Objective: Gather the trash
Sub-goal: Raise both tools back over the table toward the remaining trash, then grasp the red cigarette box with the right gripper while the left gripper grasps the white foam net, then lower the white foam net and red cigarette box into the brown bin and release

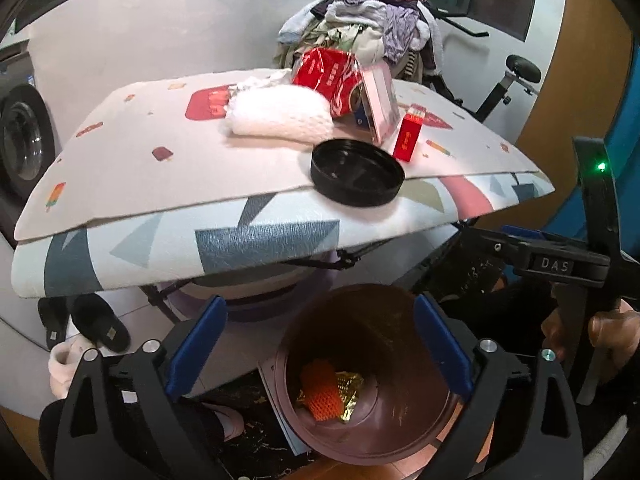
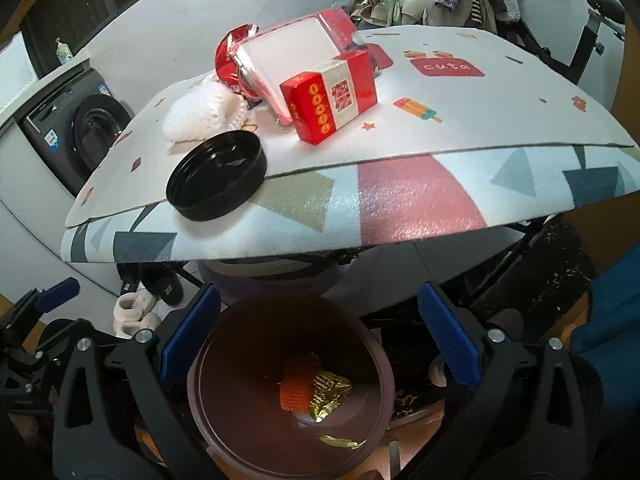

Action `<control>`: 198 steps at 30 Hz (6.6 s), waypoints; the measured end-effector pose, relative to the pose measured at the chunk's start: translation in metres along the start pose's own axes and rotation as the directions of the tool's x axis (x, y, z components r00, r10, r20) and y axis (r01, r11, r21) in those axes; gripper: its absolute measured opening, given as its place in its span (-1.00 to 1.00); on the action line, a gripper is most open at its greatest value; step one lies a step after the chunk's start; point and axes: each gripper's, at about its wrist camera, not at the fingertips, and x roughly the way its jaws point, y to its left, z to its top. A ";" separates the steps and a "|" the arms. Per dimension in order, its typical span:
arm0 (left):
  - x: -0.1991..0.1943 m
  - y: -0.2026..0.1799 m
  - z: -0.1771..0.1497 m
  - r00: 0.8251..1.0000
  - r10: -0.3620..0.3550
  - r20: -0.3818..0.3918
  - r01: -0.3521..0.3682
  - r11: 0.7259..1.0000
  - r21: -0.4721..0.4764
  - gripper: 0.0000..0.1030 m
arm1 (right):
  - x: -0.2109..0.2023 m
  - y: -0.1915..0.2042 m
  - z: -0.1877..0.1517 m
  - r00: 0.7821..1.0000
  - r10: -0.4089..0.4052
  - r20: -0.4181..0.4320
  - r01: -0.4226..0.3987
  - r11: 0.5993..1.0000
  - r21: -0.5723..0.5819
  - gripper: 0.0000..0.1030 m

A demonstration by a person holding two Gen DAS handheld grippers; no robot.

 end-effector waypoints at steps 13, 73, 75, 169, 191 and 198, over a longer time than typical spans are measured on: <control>-0.019 0.032 0.052 0.980 0.118 0.161 -0.120 0.993 0.000 0.89 | -0.015 -0.010 0.062 0.995 -0.066 0.076 0.071 0.996 -0.062 0.89; 0.028 0.078 0.131 0.997 0.019 0.080 -0.005 0.985 -0.172 0.89 | 0.068 -0.068 0.157 0.983 0.125 -0.136 -0.076 0.944 0.323 -0.44; 0.034 0.083 0.133 0.998 -0.002 0.067 0.016 0.978 -0.210 0.89 | 0.064 -0.069 0.158 0.985 0.126 -0.115 -0.084 0.945 0.317 -0.46; 0.011 -0.013 -0.001 0.977 -0.203 -0.066 0.209 0.973 0.097 -0.51 | -0.024 -0.018 0.003 0.992 0.128 0.007 -0.128 0.990 -0.060 -0.47; -0.033 -0.004 0.002 0.990 -0.010 0.141 -0.002 0.997 0.082 0.89 | 0.007 0.015 -0.013 0.986 0.085 -0.140 -0.114 0.970 -0.214 -0.46; -0.035 0.013 0.002 0.990 0.000 0.143 0.000 1.000 0.004 0.89 | 0.009 0.016 -0.015 0.985 0.076 -0.152 -0.109 0.968 -0.225 -0.42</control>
